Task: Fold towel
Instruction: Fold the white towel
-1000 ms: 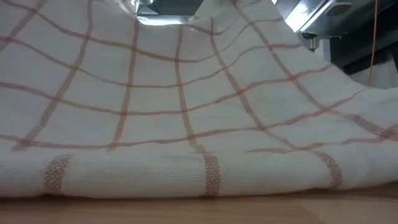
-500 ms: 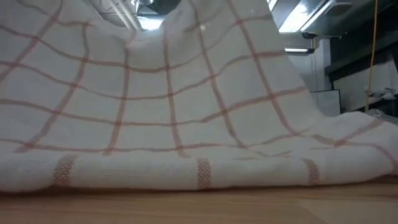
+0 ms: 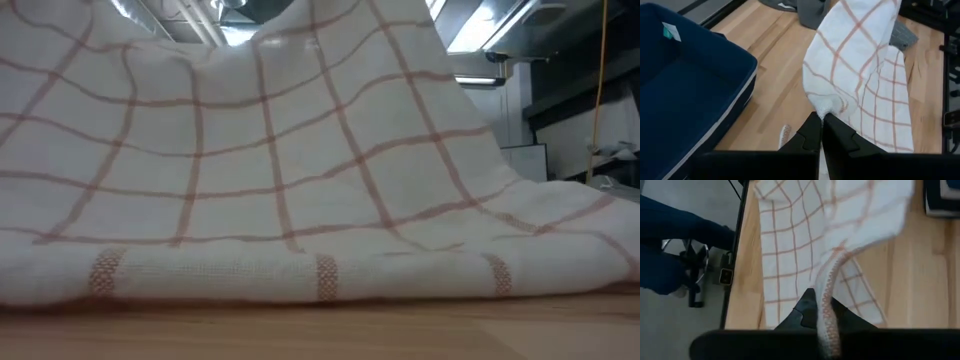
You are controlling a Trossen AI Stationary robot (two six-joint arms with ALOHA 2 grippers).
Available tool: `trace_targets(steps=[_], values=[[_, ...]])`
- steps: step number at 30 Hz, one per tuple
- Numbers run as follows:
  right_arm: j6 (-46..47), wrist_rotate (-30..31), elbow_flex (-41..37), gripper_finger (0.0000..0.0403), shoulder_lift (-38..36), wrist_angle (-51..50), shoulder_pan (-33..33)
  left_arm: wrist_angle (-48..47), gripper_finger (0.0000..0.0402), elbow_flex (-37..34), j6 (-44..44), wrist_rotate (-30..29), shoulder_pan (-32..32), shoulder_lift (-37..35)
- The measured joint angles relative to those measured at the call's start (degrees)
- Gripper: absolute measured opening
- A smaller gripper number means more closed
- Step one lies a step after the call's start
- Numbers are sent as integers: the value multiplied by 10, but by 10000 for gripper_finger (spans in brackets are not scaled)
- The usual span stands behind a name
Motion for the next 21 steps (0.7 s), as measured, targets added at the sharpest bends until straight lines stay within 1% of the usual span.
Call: trace_targets(steps=[4,7,11,14,18,21], values=[[20,-2,0,0,-19,-17,0,0,0,0,4,8,0,1],[41,2,0,0,-43,24,1,0,0,0,17,7,0,1],[56,63,0,0,-82,64,0,0,0,0,23,7,0,1],[55,102,0,0,-99,73,0,0,0,0,23,7,0,1],[51,106,-7,0,-100,55,4,0,0,0,23,7,0,1],[45,105,-52,0,-103,56,8,0,0,0,23,10,-1,1]])
